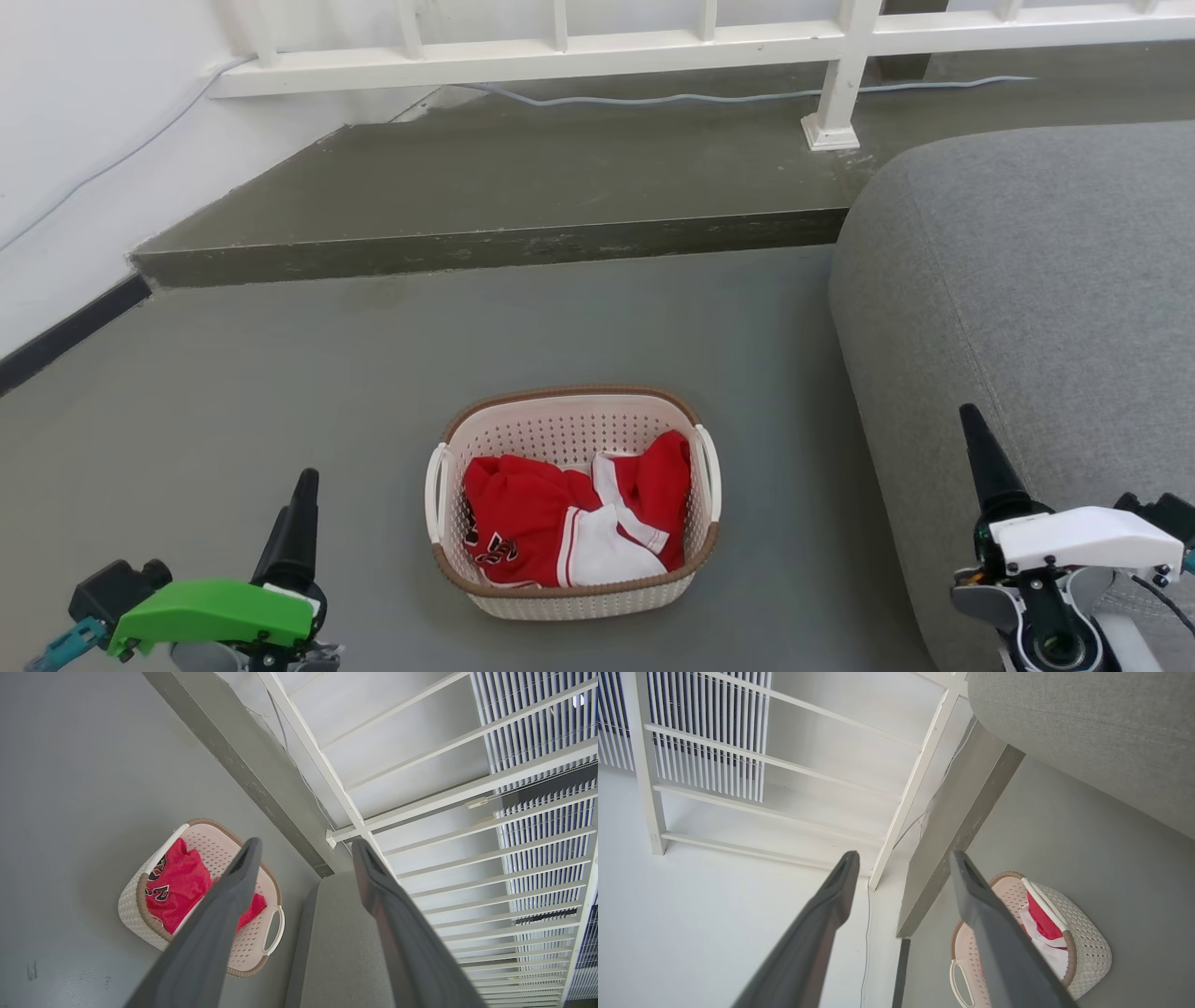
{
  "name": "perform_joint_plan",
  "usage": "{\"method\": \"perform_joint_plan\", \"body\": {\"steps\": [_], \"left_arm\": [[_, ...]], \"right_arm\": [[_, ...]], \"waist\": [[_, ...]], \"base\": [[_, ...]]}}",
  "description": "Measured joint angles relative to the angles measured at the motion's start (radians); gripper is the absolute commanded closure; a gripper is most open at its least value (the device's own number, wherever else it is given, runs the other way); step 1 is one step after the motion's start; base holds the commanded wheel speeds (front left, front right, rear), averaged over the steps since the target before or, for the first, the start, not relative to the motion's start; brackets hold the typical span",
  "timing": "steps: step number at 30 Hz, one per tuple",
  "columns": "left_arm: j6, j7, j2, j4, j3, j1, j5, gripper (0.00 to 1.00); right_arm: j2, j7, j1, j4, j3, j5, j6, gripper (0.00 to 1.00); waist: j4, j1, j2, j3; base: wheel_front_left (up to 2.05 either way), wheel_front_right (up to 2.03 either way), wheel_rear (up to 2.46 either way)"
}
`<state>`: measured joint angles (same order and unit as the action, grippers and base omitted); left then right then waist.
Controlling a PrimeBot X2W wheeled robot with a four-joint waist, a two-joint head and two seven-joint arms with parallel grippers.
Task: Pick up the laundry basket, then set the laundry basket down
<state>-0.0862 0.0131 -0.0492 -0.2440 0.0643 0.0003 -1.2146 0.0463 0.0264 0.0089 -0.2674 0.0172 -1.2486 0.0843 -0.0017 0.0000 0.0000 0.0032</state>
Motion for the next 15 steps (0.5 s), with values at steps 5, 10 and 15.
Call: {"method": "perform_joint_plan", "body": {"steps": [5, 10, 15], "left_arm": [[0.011, 0.012, -0.002, 0.013, 0.022, 0.000, 0.072, 0.00], [0.031, 0.024, -0.006, 0.033, 0.047, 0.000, 0.163, 0.00], [0.044, 0.041, -0.009, 0.049, 0.073, 0.000, 0.248, 0.00]], "right_arm": [[0.000, 0.010, 0.000, 0.009, 0.024, 0.066, -0.009, 0.00], [0.000, 0.027, 0.000, 0.022, 0.048, 0.153, -0.025, 0.00], [0.000, 0.041, 0.001, 0.031, 0.070, 0.222, -0.036, 0.00]], "waist": [[0.000, 0.0001, 0.0000, 0.000], [-0.001, 0.0000, 0.0000, -0.001], [-0.001, 0.0000, 0.0000, -0.002]], "base": [[0.00, 0.00, 0.00], [0.00, 0.00, 0.00], [0.00, 0.00, 0.00]]}}
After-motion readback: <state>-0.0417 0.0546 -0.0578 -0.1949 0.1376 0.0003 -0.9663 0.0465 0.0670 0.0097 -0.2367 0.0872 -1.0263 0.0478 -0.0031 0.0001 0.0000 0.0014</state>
